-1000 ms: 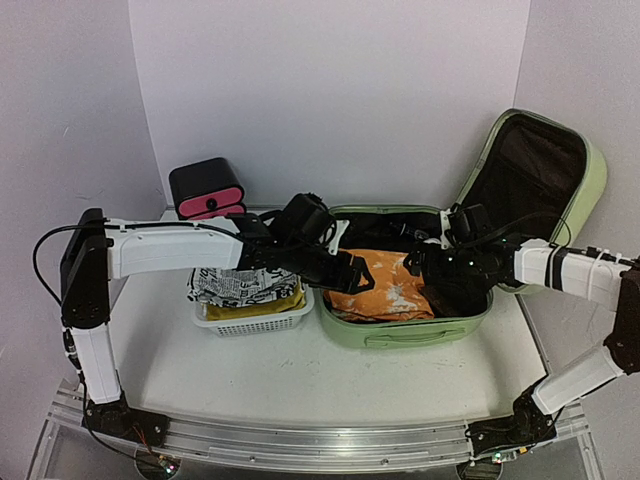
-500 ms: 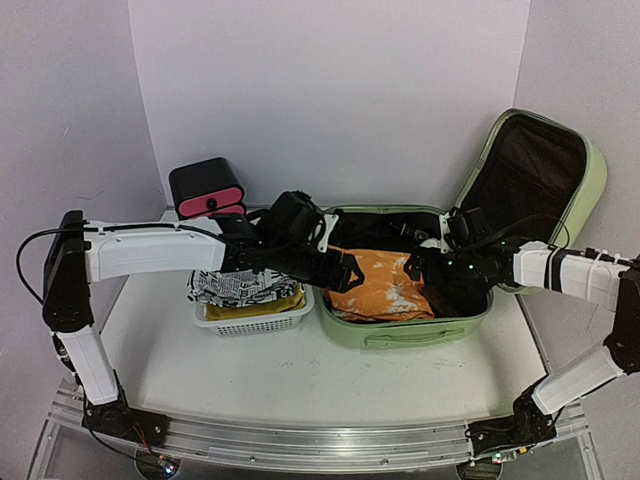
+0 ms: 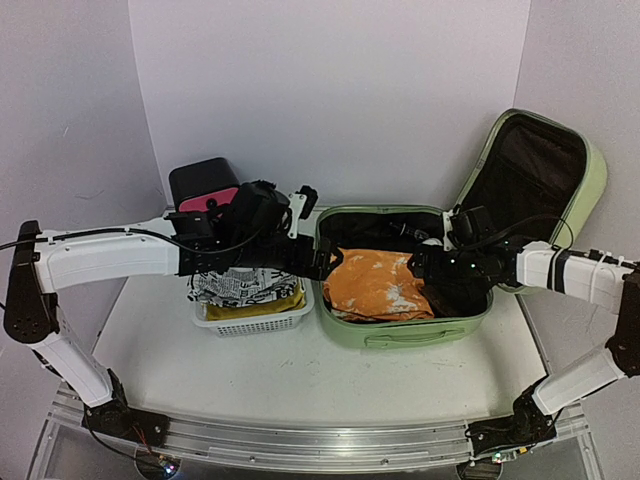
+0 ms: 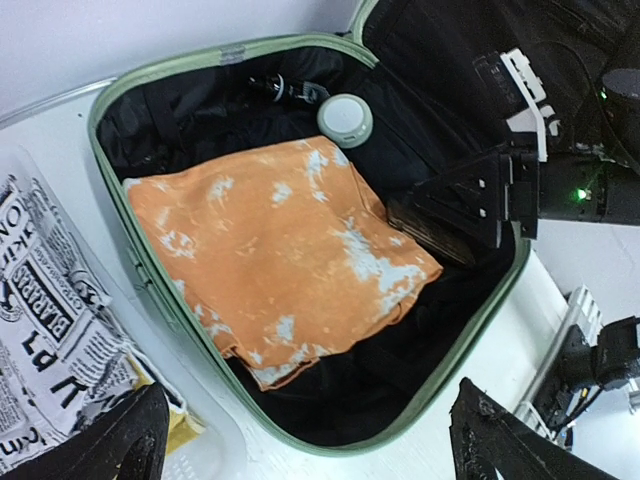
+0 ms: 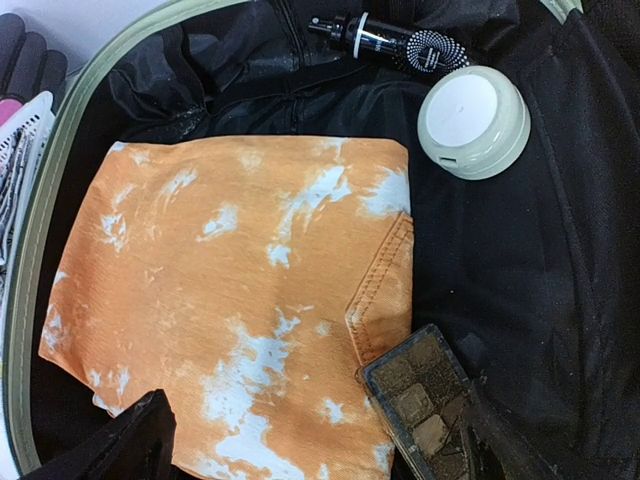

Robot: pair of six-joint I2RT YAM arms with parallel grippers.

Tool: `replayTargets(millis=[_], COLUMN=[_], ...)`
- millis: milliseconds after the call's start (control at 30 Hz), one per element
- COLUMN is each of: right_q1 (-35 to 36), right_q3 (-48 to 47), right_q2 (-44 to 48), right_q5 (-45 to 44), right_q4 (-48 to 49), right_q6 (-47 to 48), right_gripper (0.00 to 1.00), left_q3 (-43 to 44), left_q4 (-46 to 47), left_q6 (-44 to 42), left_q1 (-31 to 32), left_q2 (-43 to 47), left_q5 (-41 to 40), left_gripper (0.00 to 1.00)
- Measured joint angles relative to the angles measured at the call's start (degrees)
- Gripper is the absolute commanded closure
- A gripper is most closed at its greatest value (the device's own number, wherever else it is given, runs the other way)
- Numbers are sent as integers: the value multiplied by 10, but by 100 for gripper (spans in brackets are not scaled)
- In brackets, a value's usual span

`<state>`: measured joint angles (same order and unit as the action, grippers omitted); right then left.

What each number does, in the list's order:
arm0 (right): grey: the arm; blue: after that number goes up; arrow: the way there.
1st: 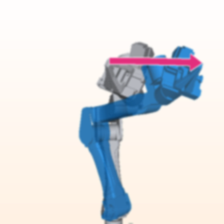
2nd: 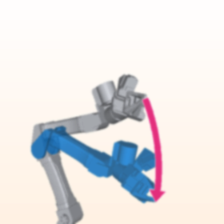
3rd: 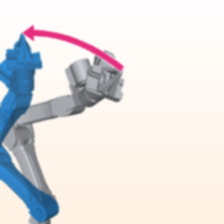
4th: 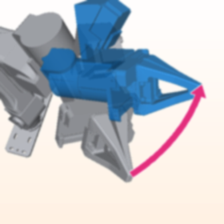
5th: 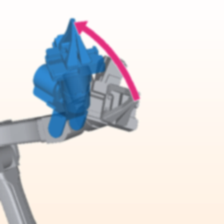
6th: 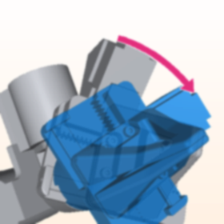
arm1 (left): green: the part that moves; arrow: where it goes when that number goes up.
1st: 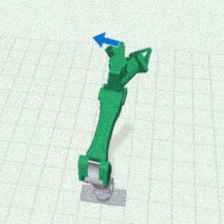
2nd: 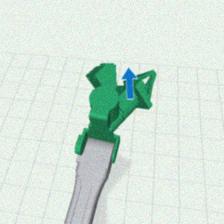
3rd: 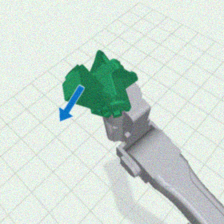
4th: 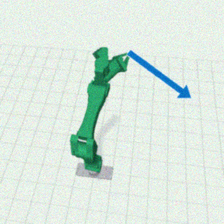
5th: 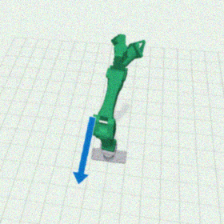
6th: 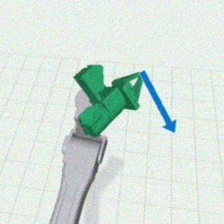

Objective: Open, take out, and arrange the luggage
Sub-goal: Pick up the clothes from the opened luggage.

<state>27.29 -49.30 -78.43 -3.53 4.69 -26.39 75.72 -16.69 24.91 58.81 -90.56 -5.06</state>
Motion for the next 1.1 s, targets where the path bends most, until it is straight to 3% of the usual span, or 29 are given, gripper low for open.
replayTargets(millis=[200, 467, 667, 1100], right_q1=[-15, -63, -114, -115], right_q3=[0, -2, -50, -124], right_q2=[-5, -63, -140, -270], right_q5=[32, 98, 142, 146], right_q4=[1, 10, 26, 59], right_q6=[0, 11, 28, 38], right_gripper=[5, 30, 35, 43], left_q3=[-13, -12, -12, -37], left_q4=[6, 7, 7, 7], left_q6=[18, 21, 19, 17], left_q1=[0, -1, -1, -1], left_q2=[2, -7, -7, 14], left_q5=[-42, -39, -37, -55], left_gripper=[1, 3, 3, 3])
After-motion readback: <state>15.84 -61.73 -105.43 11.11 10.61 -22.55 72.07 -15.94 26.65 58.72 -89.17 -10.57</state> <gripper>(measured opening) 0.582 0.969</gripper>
